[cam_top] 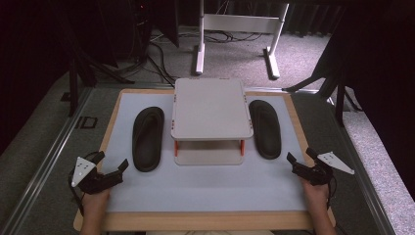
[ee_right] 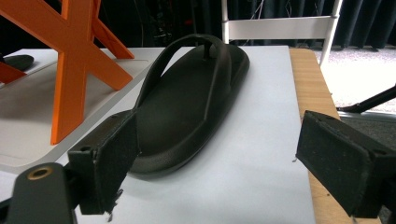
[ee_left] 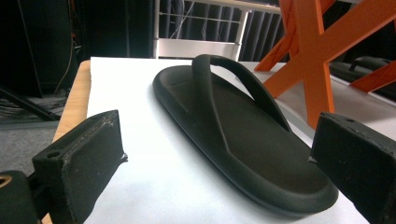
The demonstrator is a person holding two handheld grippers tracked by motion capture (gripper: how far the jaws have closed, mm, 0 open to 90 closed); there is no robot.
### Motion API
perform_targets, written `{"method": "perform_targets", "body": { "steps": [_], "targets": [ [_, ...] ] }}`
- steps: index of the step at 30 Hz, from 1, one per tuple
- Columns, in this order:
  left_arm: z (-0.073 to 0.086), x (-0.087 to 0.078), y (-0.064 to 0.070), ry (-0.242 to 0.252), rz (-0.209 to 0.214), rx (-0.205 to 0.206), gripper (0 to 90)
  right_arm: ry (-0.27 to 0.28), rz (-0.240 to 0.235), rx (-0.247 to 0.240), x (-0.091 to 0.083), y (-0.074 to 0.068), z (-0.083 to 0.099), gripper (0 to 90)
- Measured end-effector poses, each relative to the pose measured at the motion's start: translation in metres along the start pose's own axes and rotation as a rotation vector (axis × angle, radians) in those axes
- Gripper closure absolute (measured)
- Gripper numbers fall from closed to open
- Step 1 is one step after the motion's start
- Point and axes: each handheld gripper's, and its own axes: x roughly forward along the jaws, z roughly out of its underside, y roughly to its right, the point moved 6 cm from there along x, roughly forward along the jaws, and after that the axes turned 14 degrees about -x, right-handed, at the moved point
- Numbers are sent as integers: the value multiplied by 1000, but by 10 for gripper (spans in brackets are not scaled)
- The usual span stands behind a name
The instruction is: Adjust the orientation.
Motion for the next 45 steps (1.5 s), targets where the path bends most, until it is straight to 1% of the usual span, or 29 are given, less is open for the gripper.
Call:
{"method": "perform_targets", "body": {
  "steps": [3,6,8,10,12,13,15,16,17,19,22,24,25,26,27,28,29,31,32,33,35,36,37,40,41,42,45],
  "targets": [
    [0,0,1,-6,1,8,44,-1,1,-2,0,0,0,123],
    [1,0,1,-6,1,7,44,-2,-1,-4,0,0,0,123],
    [0,0,0,-9,-8,3,44,0,-1,-5,0,0,0,123],
    [-1,-1,-1,-10,-11,-10,44,-4,0,-5,1,0,0,123],
    [-2,0,-3,-22,-8,-37,44,-5,0,-5,1,0,0,123],
    [-3,0,-5,-36,-12,-54,44,-8,1,-2,1,0,0,123],
    [-5,0,-7,-60,-17,-74,44,-10,3,0,1,0,1,123],
    [-5,2,-9,-90,-28,-87,44,-11,2,2,1,0,1,124],
    [-4,3,-9,-108,-28,-84,44,-14,1,1,2,0,1,124],
    [-3,6,-10,-170,-32,-86,44,-18,2,-8,2,-1,1,124],
    [-4,11,-7,-227,-14,-87,44,-21,3,-19,3,-3,1,123],
    [-8,13,-5,-256,-3,-83,44,-23,3,-21,3,-3,1,123],
    [-11,14,-3,-264,-9,-78,43,-21,2,-21,3,-3,1,124],
    [-14,15,-2,-278,-6,-79,44,-22,1,-18,3,-3,1,126],
    [-16,17,0,-299,-6,-81,44,-22,1,-18,3,-3,1,129],
    [-19,19,1,-309,-17,-67,44,-22,-2,-17,2,-3,1,129],
    [-22,20,3,-322,-11,-61,44,-21,-3,-15,2,-3,1,129],
    [-28,22,6,-344,-18,-57,44,-21,-3,-14,2,-3,1,129],
    [-32,23,7,-359,-9,-57,44,-22,-2,-13,2,-3,1,129],
    [-35,24,8,-363,-17,-60,44,-22,-1,-12,2,-3,0,129],
    [-40,26,10,-389,-23,-57,44,-22,-2,-10,2,-3,1,129],
    [-42,27,11,-403,-30,-52,44,-22,-1,-12,2,-3,1,129],
    [-43,28,12,-427,-31,-50,44,-23,-2,-12,2,-3,1,129],
    [-46,30,16,-488,-38,-20,45,-23,0,-10,2,-3,1,129],
    [-47,31,17,-509,-49,-5,45,-23,0,-10,2,-3,1,129],
    [-48,31,18,-528,-51,2,45,-22,-1,-8,2,-3,1,129],
    [-51,32,19,-568,-59,21,45,-24,-1,-9,2,-3,1,129]
  ]
}}
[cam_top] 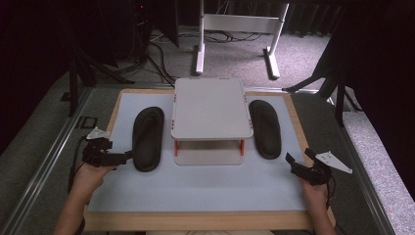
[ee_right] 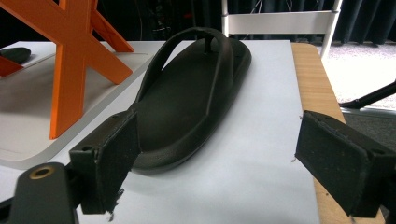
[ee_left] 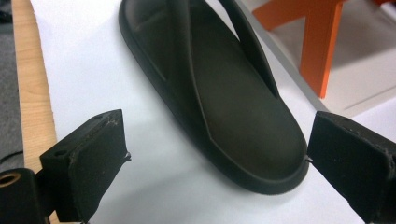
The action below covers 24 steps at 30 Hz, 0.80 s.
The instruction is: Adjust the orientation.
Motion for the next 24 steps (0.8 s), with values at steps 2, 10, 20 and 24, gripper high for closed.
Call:
{"method": "perform_targets", "body": {
  "steps": [2,10,20,24],
  "targets": [
    [-2,-1,1,-21,4,3,52,-1,2,-1,0,0,0,129],
    [-10,1,3,-108,-6,26,53,-5,-1,5,0,0,0,129],
    [-26,10,8,-264,-52,40,54,-4,-5,11,0,0,0,129],
    [-34,16,10,-321,-78,55,54,-4,-6,10,0,0,0,129]
  ]
}}
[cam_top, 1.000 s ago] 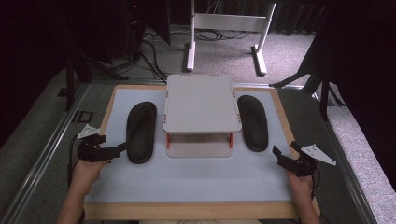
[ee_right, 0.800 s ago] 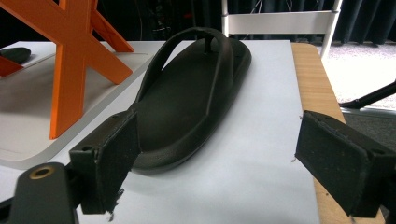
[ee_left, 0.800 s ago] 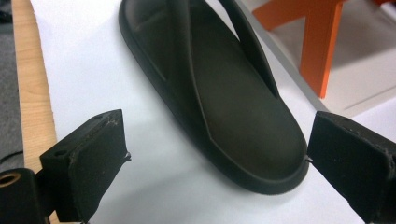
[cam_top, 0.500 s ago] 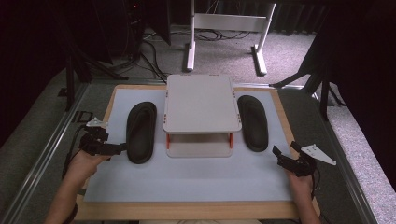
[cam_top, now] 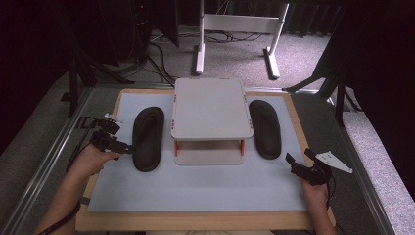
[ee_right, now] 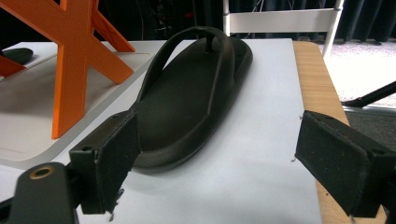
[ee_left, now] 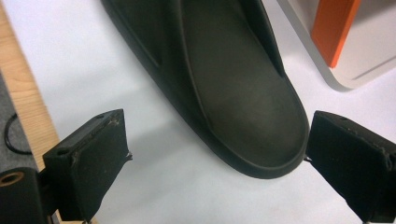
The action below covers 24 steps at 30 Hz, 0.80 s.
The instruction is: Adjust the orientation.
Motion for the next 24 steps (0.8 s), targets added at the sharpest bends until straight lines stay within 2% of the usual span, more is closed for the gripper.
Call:
{"method": "perform_targets", "body": {
  "steps": [4,6,11,13,18,22,24],
  "targets": [
    [-8,3,2,-72,-19,22,54,0,-2,0,0,0,0,129],
    [-12,4,3,-93,-15,18,54,0,-3,-1,0,0,0,129],
    [-21,8,3,-157,-39,-4,54,-1,-6,-2,0,0,0,129],
    [-26,9,2,-165,-42,-17,61,-1,-9,-1,0,0,0,129],
    [-39,12,2,-188,-53,-19,61,-1,-10,-1,0,0,0,130],
    [-50,16,4,-198,-65,-13,104,-3,-10,-4,1,0,0,130],
    [-56,19,7,-195,-53,-19,141,-3,-11,-6,1,-1,0,130]
  ]
}}
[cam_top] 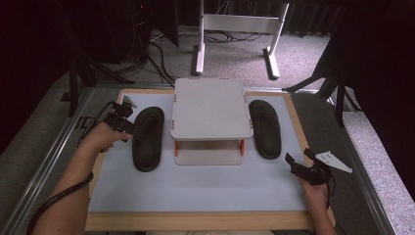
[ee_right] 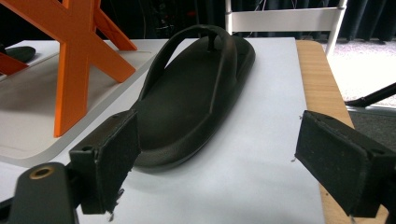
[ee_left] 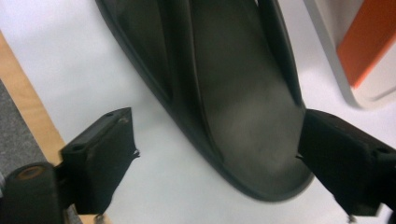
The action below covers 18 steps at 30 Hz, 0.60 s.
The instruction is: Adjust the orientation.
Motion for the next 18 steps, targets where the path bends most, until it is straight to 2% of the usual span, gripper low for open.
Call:
{"method": "perform_targets", "body": {
  "steps": [2,7,12,15,18],
  "targets": [
    [-7,3,1,3,-5,-3,147,0,0,-1,0,0,0,130],
    [-20,11,3,6,14,-16,219,-3,-3,-3,0,-1,0,130],
    [-29,17,-3,15,-2,-58,321,-4,-8,-1,1,-1,0,130],
    [-33,20,-6,12,-1,-64,331,-4,-7,-3,1,-1,0,130],
    [-36,24,-7,17,1,-57,395,-6,-7,-5,1,-1,1,130]
  ]
}}
